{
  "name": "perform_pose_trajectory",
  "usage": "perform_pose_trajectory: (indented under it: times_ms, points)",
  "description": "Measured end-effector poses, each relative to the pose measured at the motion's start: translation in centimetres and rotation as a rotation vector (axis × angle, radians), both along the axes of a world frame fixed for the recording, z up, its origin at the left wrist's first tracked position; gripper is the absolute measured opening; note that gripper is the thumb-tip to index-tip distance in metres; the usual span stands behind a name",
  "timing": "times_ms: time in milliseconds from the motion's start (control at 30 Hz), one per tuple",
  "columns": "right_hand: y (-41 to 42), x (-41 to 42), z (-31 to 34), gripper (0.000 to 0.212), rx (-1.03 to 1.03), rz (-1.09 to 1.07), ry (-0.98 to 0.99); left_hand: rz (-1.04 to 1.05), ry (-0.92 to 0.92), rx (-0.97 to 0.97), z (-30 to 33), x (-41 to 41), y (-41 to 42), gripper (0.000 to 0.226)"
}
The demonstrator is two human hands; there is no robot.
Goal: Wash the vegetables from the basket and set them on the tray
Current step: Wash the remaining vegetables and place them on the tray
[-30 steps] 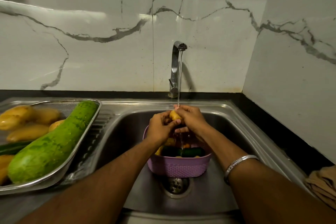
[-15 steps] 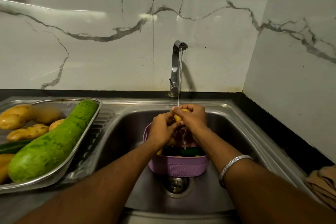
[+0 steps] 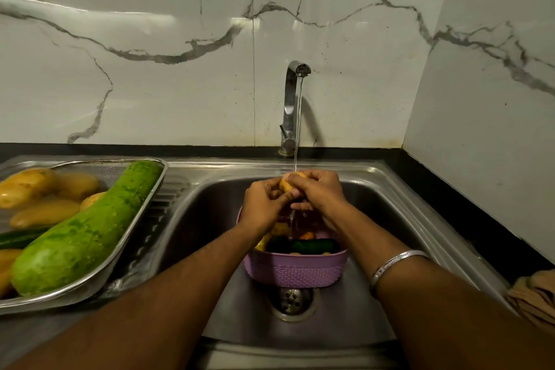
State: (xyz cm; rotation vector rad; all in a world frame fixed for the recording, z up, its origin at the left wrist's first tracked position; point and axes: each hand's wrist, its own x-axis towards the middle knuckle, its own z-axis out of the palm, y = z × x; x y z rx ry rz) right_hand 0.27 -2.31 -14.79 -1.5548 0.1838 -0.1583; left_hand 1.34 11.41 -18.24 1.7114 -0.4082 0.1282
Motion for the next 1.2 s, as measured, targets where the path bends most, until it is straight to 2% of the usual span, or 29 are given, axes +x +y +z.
perform_pose_trajectory:
  times_ms: [133, 233, 333, 433, 533, 633, 867, 1000, 1133, 1200]
  points:
    - [0.2, 0.2, -0.6, 0.034, -0.184, -0.230, -0.089, 0.026, -0.117, 0.101, 0.0, -0.3, -1.0, 0.027]
    - [-0.1, 0.5, -0.6, 0.032, -0.195, -0.111, -0.049, 0.048, -0.125, 0.117, -0.1, -0.1, -0.9, 0.023]
    - [-0.5, 0.9, -0.5, 0.027, -0.029, 0.097, 0.078, 0.071, -0.065, 0.114, -0.6, 0.5, -0.2, 0.020]
    - [-0.7, 1.0, -0.6, 0.030, 0.065, 0.177, 0.110, 0.114, -0.030, 0.110, -0.8, 0.7, 0.1, 0.024]
    - [-0.1, 1.0, -1.1, 0.031, -0.044, 0.044, 0.045, 0.142, -0.017, 0.107, -0.5, 0.5, -0.4, 0.039]
    - [0.2, 0.8, -1.4, 0.028, -0.188, -0.124, -0.052, 0.157, -0.070, 0.147, -0.3, 0.2, -0.9, 0.043]
    - [-1.2, 0.8, -0.7, 0.021, -0.033, 0.070, 0.089, 0.086, -0.009, 0.078, -0.7, 0.6, 0.5, 0.044]
    - [-1.2, 0.5, -0.3, 0.021, 0.026, 0.041, 0.087, 0.054, -0.013, 0.050, -0.3, 0.6, 0.6, 0.047]
    - [-1.0, -0.1, -0.1, 0.031, -0.061, -0.024, 0.034, 0.041, -0.054, 0.120, -0.4, 0.4, 0.0, 0.050]
    - [-1.1, -0.2, 0.1, 0.029, -0.025, -0.002, 0.044, 0.031, -0.050, 0.102, -0.5, 0.4, -0.1, 0.046]
